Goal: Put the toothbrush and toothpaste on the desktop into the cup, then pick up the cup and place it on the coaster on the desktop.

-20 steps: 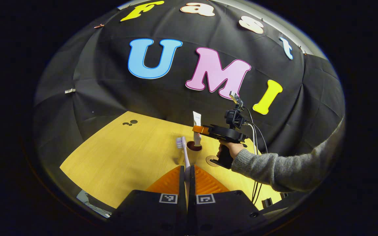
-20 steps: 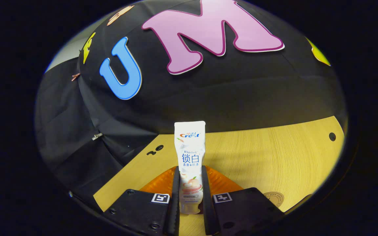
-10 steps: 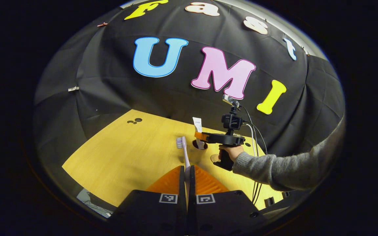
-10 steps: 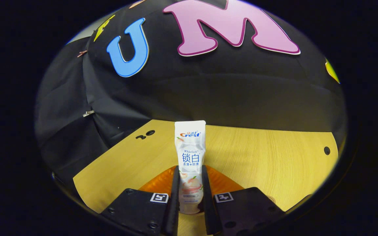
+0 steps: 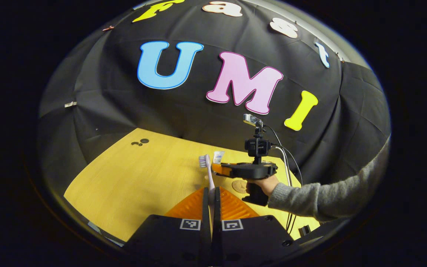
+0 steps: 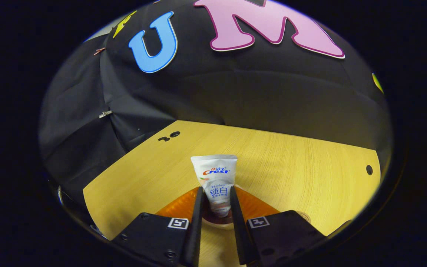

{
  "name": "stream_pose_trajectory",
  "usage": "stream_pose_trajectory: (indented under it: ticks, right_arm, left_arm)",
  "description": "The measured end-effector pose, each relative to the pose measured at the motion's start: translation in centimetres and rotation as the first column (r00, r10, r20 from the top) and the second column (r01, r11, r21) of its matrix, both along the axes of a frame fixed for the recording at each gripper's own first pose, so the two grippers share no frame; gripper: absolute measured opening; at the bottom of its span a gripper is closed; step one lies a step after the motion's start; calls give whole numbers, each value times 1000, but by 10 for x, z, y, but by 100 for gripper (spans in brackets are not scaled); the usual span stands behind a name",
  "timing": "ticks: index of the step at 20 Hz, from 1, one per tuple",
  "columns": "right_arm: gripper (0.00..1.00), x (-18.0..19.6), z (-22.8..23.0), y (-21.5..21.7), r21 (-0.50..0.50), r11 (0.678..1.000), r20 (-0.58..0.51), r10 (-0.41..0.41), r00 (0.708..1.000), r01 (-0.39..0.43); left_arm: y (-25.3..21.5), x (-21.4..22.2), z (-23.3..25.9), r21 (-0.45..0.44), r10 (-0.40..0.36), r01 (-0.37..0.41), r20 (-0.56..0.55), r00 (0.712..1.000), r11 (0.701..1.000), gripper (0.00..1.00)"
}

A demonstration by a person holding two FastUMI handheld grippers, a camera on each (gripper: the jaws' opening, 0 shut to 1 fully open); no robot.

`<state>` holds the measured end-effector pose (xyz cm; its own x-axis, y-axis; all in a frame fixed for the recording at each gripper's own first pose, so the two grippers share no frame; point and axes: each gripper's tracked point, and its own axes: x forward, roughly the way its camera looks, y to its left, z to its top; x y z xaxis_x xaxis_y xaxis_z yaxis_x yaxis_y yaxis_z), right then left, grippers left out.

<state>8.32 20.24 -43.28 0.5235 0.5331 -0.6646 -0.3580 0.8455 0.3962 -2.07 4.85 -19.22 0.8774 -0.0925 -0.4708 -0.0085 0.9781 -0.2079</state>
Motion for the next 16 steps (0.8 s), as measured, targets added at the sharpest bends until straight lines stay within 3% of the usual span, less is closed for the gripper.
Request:
stream_pose_trajectory:
  ticks: [1,2,3,4,5,6,7,16]
  right_arm:
    - [33,-1,0,0,6,1000,-13,-5,1000,5]
    - [43,-3,1,-3,11,1000,-23,-7,1000,7]
    - [34,-5,3,-5,12,1000,-28,-9,1000,9]
    - [45,-7,2,-9,9,1000,-35,-9,999,9]
    - [45,-9,2,-13,6,1000,-41,-10,999,11]
    - [36,-10,2,-18,5,1000,-50,-16,999,17]
    - [47,-13,2,-23,6,1000,-62,-24,998,25]
    - [46,-42,30,-98,40,991,-87,-125,988,129]
  left_arm:
    - [-1,14,-1,0,-14,14,15,1000,1000,6]
    - [-3,30,-2,0,-28,28,29,999,1000,6]
    - [-5,47,-4,3,-42,42,44,998,999,6]
    - [-8,63,-5,8,-60,59,57,997,998,6]
    - [-13,79,-8,13,-83,83,70,994,996,6]
    - [-18,95,-12,23,-104,103,78,992,994,6]
    - [-24,110,-19,28,-126,124,81,989,992,6]
    - [-76,203,-59,43,-253,249,131,959,967,6]
